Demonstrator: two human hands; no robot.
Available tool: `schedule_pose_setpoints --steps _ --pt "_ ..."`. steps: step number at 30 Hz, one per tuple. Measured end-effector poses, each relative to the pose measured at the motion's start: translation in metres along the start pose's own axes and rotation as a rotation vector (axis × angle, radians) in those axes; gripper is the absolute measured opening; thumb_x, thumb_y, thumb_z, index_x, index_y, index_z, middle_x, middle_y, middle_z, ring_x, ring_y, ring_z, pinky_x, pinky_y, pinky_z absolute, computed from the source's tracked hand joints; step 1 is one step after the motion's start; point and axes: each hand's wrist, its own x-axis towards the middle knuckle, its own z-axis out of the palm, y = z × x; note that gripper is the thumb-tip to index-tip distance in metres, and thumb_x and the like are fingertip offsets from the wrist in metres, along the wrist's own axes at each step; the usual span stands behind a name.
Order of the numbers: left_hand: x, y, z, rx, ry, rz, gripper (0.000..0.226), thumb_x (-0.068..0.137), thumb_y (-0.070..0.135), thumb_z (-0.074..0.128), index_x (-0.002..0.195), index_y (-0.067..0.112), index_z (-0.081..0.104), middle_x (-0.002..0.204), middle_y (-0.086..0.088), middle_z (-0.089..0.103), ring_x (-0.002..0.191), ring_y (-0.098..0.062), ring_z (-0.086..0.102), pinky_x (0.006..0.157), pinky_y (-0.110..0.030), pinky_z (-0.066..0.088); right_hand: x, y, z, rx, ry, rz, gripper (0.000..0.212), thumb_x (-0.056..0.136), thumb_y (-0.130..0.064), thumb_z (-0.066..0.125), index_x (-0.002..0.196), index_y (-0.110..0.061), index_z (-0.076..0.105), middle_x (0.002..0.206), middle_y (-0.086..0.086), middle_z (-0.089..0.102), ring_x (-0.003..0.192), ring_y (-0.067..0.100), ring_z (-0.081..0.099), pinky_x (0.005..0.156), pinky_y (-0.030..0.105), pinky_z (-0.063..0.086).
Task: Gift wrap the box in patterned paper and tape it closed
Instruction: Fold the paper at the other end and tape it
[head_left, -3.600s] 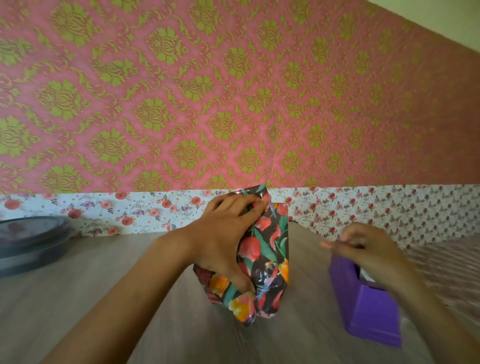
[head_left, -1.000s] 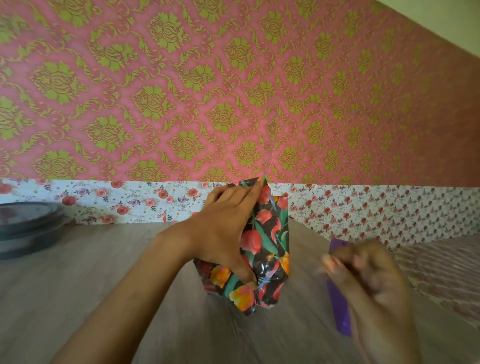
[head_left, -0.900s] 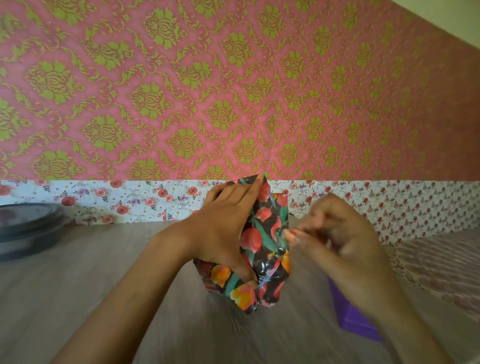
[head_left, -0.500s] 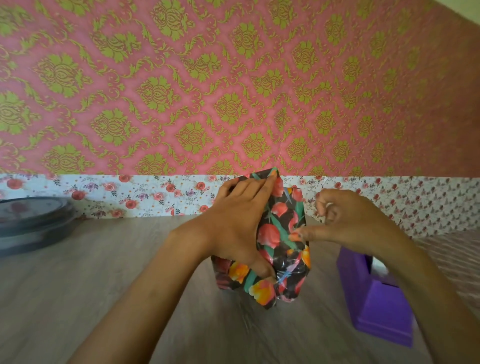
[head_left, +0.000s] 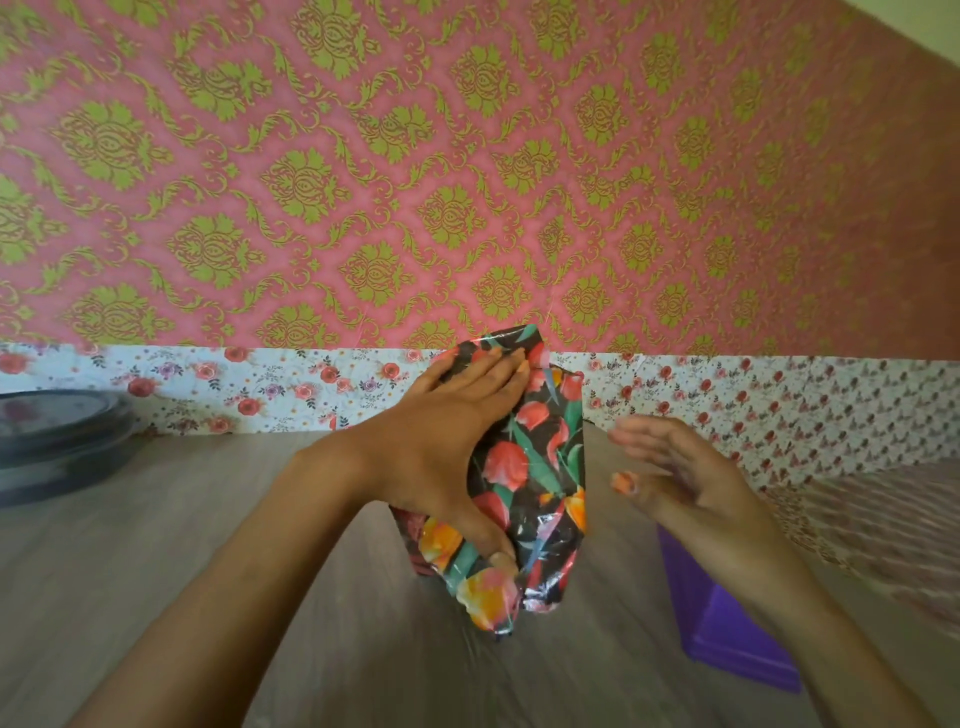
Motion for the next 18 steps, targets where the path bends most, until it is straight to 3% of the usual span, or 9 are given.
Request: schedule_pose_setpoints --steps 3,5,7,10,12,14,16,18 --pt "-0.001 -0.004 -0.001 -0.069 0.001 0.039 0.137 0.04 0.09 0.051 0.133 0.032 -0.031 0.141 0.019 -0.041 0.13 0.003 -0.039 0.111 -0.03 -0.026 0.014 -0.017 0.024 0.108 -0.035 -0.003 0.047 0.072 -0.053 0.055 0.115 -0.038 0.047 0.113 -0.032 0.048 0.101 -0.025 0.044 0.08 -0.001 0.037" --pt "-0.002 -0.005 -0.003 -0.19 0.019 0.07 0.131 0.036 0.095 0.039 0.136 0.039 -0.024 0.143 0.025 -0.036 0.127 0.011 -0.038 0.104 -0.017 -0.029 0.032 -0.023 0.035 0.151 -0.012 0.03 0.051 0.069 -0.053 0.051 0.115 -0.035 0.044 0.105 -0.03 0.048 0.095 -0.022 0.046 0.079 0.0 0.037" --pt "-0.005 -0.004 -0.006 -0.387 0.057 0.081 0.124 0.036 0.098 0.037 0.139 0.045 -0.008 0.143 0.033 -0.023 0.126 0.02 -0.03 0.1 -0.005 -0.024 0.049 -0.024 0.043 0.139 -0.028 0.079 0.056 0.07 -0.055 0.058 0.117 -0.026 0.05 0.108 -0.018 0.057 0.101 -0.005 0.056 0.088 0.012 0.044" --pt "-0.008 -0.004 -0.011 -0.636 0.236 0.064 0.098 0.049 0.096 0.039 0.133 0.049 0.024 0.15 0.028 0.011 0.137 0.015 0.002 0.113 -0.013 0.003 0.066 -0.019 0.05 0.196 -0.041 0.126 0.019 0.08 -0.032 0.069 0.095 -0.022 0.064 0.096 0.002 0.072 0.089 0.018 0.069 0.091 0.043 0.051" --pt "-0.009 -0.009 -0.009 -0.564 0.416 0.06 0.08 0.067 0.088 0.036 0.133 0.042 0.038 0.149 0.021 0.028 0.138 0.009 0.015 0.115 -0.017 0.013 0.077 -0.012 0.049 0.219 -0.04 0.204 0.008 0.083 -0.029 0.066 0.086 -0.024 0.062 0.087 0.001 0.073 0.082 0.02 0.069 0.093 0.043 0.049" --pt "-0.009 -0.015 0.0 -0.328 0.563 0.091 0.063 0.087 0.067 0.032 0.136 0.029 0.046 0.148 0.011 0.036 0.141 0.001 0.019 0.118 -0.025 0.012 0.089 -0.007 0.047 0.214 -0.089 0.27 0.009 0.085 -0.032 0.064 0.084 -0.023 0.06 0.083 -0.001 0.072 0.081 0.02 0.069 0.095 0.041 0.047" --pt "-0.012 -0.021 0.016 -0.204 0.639 0.142 0.052 0.094 0.042 0.032 0.139 0.019 0.045 0.148 0.005 0.038 0.143 -0.01 0.022 0.119 -0.033 0.013 0.101 -0.001 0.045 0.19 -0.14 0.325 0.016 0.086 -0.035 0.061 0.089 -0.02 0.062 0.085 0.001 0.073 0.084 0.022 0.069 0.099 0.043 0.044" --pt "-0.017 -0.031 0.038 -0.147 0.682 0.179 0.058 0.094 0.043 0.032 0.144 0.013 0.035 0.15 0.001 0.035 0.143 -0.019 0.023 0.118 -0.042 0.016 0.109 0.003 0.045 0.151 -0.201 0.349 0.027 0.087 -0.042 0.057 0.095 -0.017 0.065 0.091 0.002 0.074 0.092 0.025 0.068 0.104 0.046 0.039"
